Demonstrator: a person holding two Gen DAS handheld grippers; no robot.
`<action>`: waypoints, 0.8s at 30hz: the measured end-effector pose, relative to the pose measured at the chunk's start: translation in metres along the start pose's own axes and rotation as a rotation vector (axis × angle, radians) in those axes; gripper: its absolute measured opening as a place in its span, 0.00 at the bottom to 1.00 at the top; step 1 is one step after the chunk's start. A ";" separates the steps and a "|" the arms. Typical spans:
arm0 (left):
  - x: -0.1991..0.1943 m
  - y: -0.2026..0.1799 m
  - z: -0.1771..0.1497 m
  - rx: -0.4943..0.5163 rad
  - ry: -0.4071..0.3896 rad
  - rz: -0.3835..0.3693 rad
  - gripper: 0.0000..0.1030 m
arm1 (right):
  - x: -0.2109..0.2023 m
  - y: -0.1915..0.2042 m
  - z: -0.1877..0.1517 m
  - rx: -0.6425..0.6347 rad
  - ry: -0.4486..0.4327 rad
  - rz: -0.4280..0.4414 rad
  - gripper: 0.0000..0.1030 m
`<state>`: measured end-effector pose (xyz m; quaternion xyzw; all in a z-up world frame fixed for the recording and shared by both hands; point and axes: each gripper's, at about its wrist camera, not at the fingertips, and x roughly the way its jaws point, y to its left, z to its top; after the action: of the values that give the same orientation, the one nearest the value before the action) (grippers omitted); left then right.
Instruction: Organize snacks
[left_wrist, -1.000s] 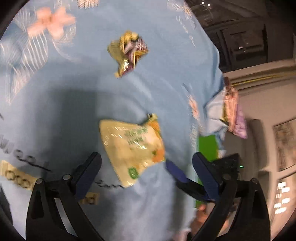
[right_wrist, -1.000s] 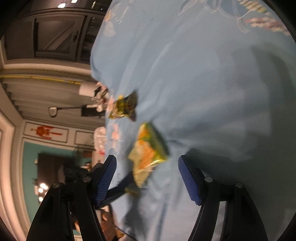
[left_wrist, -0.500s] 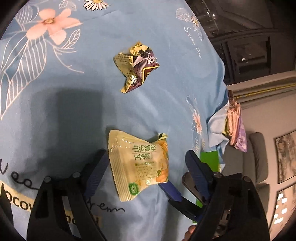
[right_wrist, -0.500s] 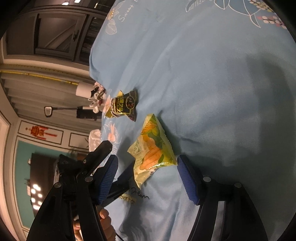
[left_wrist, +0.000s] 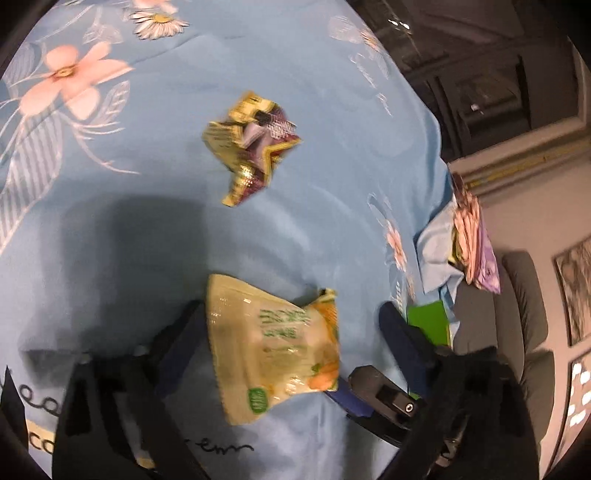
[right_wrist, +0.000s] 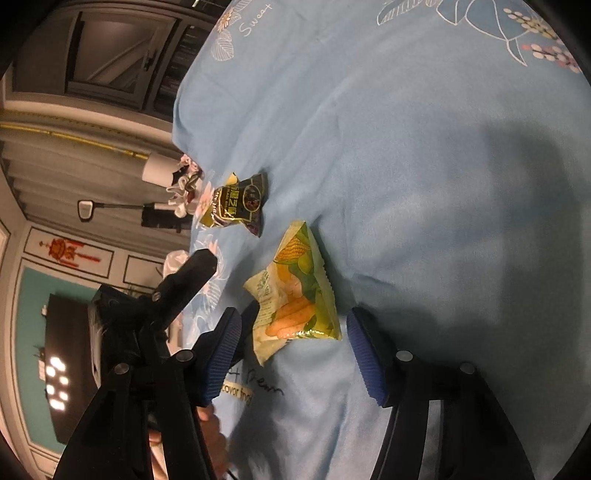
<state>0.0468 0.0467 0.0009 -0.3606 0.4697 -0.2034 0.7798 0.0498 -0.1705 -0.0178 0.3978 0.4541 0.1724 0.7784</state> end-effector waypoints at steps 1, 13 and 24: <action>-0.001 0.000 0.000 0.001 -0.004 0.014 0.66 | 0.000 0.000 0.000 -0.003 -0.005 -0.006 0.56; -0.003 0.008 0.001 -0.017 -0.001 0.087 0.10 | 0.013 0.011 -0.004 -0.096 -0.042 -0.056 0.21; -0.023 -0.018 -0.001 0.005 -0.004 -0.048 0.08 | -0.022 0.027 -0.008 -0.174 -0.102 -0.012 0.19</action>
<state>0.0358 0.0497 0.0277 -0.3704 0.4587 -0.2224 0.7765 0.0341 -0.1641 0.0140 0.3341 0.3993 0.1861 0.8333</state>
